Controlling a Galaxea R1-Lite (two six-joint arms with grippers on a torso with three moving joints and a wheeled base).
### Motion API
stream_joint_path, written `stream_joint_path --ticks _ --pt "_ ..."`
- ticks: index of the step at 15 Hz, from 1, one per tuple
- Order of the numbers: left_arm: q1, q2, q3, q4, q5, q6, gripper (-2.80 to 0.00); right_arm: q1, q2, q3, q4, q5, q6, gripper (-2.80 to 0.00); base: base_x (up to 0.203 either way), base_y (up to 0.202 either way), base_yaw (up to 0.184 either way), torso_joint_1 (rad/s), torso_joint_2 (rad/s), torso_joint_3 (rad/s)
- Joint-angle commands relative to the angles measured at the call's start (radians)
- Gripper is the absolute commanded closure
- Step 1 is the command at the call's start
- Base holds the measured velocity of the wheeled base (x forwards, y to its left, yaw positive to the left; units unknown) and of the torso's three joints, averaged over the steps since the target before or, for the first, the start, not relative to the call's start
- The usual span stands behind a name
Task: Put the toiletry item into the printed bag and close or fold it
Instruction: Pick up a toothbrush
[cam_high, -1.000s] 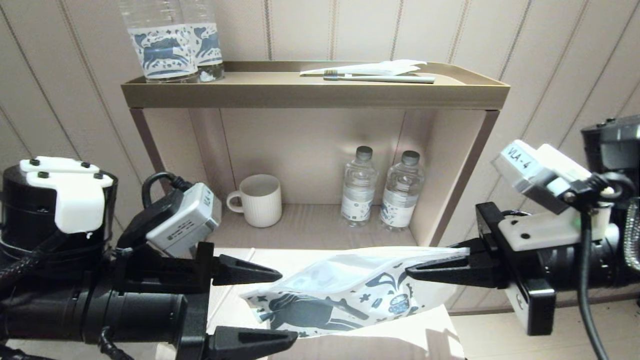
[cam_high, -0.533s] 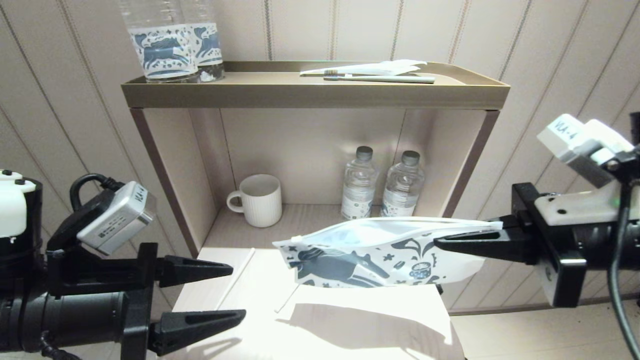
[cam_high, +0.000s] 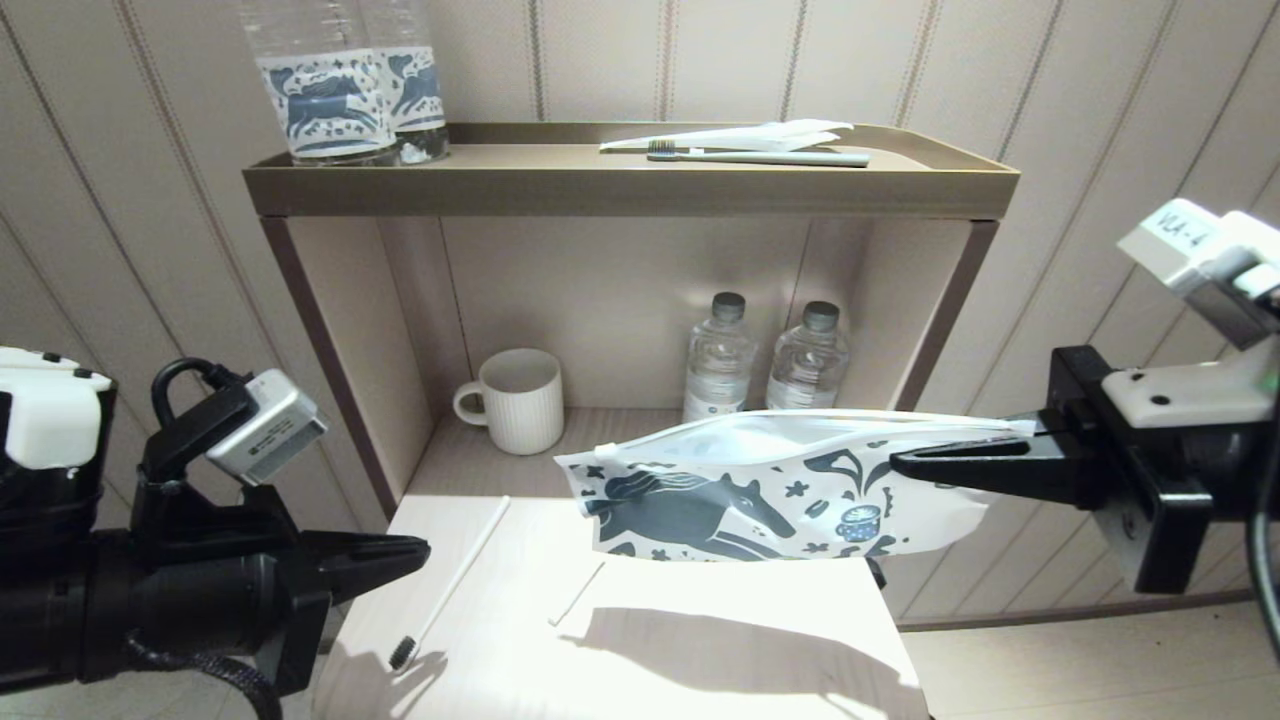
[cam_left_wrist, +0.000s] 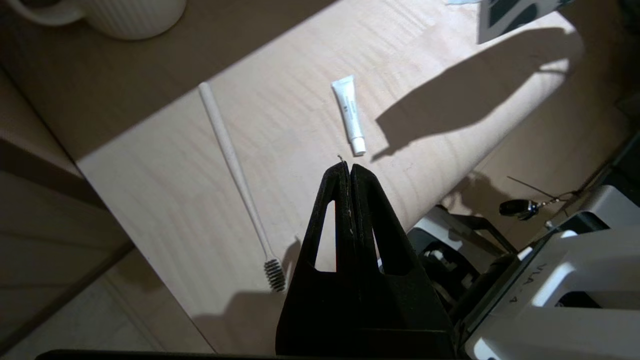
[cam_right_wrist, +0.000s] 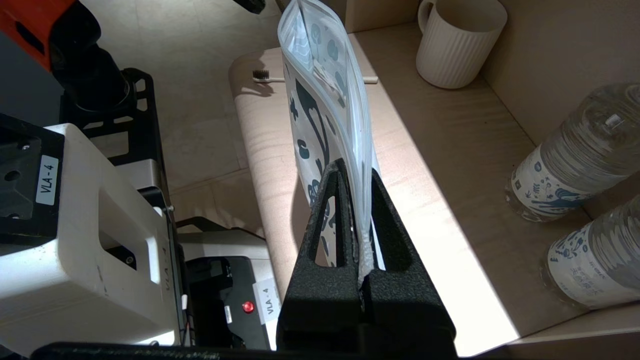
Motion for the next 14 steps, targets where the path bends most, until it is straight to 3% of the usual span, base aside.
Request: stream_joint_path --ticks 1,2,7,14 --pt "-0.001 0.083 -0.016 -0.003 0.035 -0.014 0.00 -0.001 -0.001 0.000 0.001 0.005 -0.002 0.00 0.000 0.000 0.000 0.000 0.00 0.000" --pt "-0.002 0.120 -0.020 -0.008 0.072 -0.025 -2.80 -0.001 -0.001 0.000 0.001 0.005 -0.002 0.00 0.000 0.000 0.000 0.000 0.00 0.000" --pt "-0.011 0.256 -0.011 -0.028 0.244 -0.084 -2.80 0.006 0.011 0.006 0.001 0.007 -0.002 0.00 0.000 0.000 0.000 0.000 0.00 0.000" --pt "-0.009 0.437 -0.024 -0.149 0.332 -0.082 -2.80 0.008 0.022 0.010 0.001 0.008 -0.004 0.00 0.000 0.000 0.000 0.000 0.00 0.000"
